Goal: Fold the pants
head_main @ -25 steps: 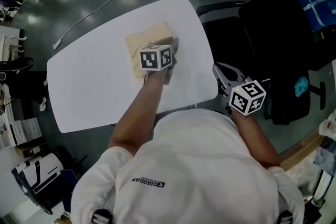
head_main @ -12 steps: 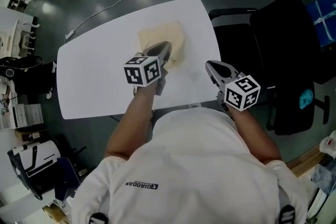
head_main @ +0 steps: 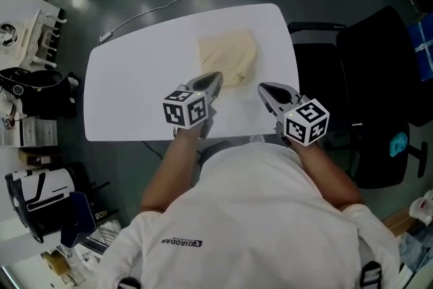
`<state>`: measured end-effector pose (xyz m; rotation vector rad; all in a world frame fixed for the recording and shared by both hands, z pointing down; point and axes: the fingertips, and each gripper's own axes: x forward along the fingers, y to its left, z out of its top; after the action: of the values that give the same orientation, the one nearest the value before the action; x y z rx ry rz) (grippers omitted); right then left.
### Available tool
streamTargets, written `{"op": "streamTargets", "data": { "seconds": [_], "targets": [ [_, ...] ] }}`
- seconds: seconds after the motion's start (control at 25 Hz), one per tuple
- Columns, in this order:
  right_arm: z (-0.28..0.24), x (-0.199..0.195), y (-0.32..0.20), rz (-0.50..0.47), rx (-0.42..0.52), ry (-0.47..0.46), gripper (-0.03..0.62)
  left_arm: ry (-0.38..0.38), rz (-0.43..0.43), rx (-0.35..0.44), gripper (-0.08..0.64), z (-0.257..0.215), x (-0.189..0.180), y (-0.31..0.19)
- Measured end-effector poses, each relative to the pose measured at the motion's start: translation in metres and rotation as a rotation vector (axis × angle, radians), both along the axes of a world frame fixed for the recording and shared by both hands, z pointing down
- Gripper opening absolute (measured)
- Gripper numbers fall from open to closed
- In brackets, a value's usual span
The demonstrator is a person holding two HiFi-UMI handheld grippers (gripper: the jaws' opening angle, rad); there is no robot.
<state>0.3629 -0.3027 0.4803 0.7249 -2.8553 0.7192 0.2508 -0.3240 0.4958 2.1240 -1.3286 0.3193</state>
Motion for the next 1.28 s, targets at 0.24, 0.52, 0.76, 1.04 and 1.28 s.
{"op": "streamTargets", "data": {
  "seconds": [0.24, 0.52, 0.76, 1.04, 1.28],
  "targets": [
    [-0.014, -0.025, 0.028, -0.003, 0.036, -0.008, 0.018, -0.005, 0.054, 0.021, 0.028, -0.005, -0.010, 0.047],
    [-0.023, -0.057, 0.089, -0.045, 0.086, 0.040, 0.018, 0.018, 0.143, 0.013, 0.028, -0.008, -0.009, 0.113],
    [-0.023, -0.055, 0.128, 0.031, 0.043, 0.046, 0.018, -0.014, 0.150, 0.086, 0.028, -0.030, -0.027, 0.164],
    [-0.022, -0.055, 0.177, 0.093, 0.024, 0.060, 0.018, 0.033, 0.192, 0.112, 0.028, -0.040, -0.030, 0.224],
    [-0.015, -0.060, 0.222, 0.109, 0.008, 0.069, 0.018, 0.025, 0.210, 0.103, 0.028, -0.026, -0.033, 0.261]
  ]
}}
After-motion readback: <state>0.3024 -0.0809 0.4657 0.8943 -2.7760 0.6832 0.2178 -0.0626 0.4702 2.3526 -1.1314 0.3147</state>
